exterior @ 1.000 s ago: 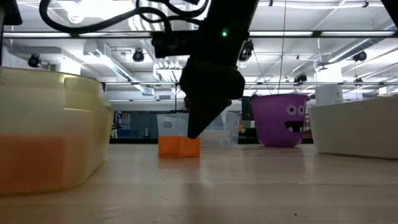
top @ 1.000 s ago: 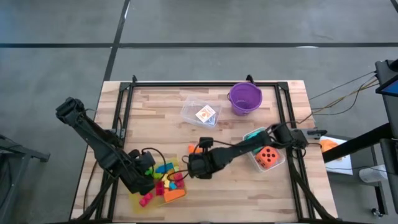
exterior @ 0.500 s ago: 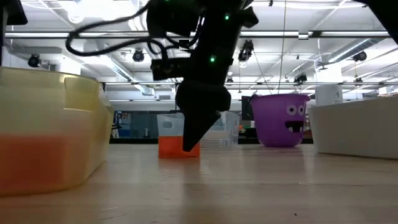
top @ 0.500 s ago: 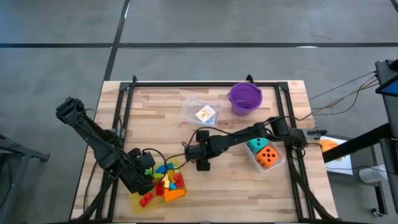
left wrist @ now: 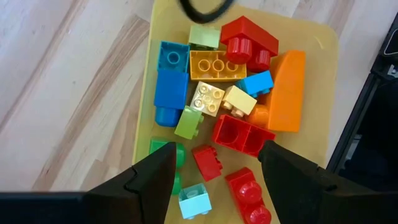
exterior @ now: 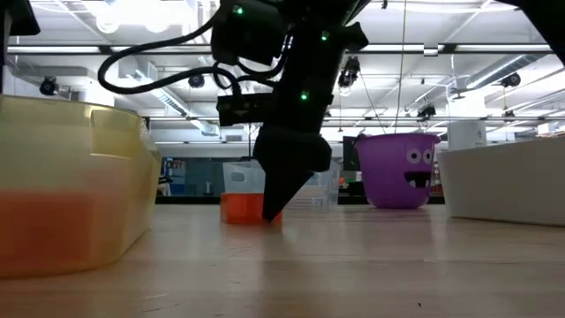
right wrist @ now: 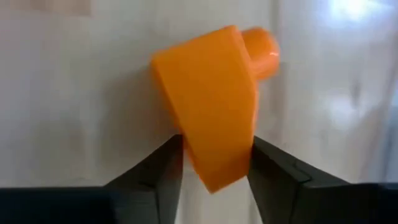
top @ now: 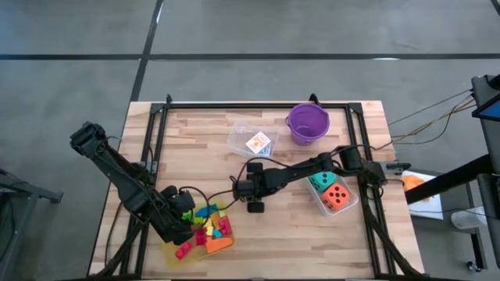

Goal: Pick & Place Toys
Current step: Put the orange game piece into the yellow bin

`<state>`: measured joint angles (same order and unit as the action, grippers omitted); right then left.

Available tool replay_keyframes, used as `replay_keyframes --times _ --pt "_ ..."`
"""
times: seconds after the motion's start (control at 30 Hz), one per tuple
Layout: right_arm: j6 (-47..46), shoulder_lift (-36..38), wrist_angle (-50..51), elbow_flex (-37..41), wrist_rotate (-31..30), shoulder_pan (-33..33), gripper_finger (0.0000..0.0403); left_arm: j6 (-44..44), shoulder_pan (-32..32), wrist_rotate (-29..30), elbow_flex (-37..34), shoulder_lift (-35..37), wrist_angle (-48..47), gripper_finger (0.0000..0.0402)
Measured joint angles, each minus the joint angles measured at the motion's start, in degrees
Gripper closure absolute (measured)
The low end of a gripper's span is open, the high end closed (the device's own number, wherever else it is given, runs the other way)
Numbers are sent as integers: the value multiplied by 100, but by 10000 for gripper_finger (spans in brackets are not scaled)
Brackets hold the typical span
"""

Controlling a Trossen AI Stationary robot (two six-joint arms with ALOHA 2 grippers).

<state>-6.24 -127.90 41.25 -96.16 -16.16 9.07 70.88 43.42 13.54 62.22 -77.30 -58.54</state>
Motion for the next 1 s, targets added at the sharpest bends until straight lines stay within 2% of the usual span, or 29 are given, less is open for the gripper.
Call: replay_keyframes --times 0.3,0.53,0.6,0.8,1.0 --pt "65 0 -445 113 -5 7 329 6 0 0 0 0 0 173" --pt "39 7 -529 138 -85 14 339 23 0 -2 0 -2 2 173" --pt "-15 13 -548 134 -83 12 362 23 0 -2 0 -1 2 173" --pt "-67 13 -524 141 -48 71 391 27 0 -4 0 -2 2 173" --pt "-76 13 -527 147 -32 139 395 92 0 -9 0 -2 2 173"
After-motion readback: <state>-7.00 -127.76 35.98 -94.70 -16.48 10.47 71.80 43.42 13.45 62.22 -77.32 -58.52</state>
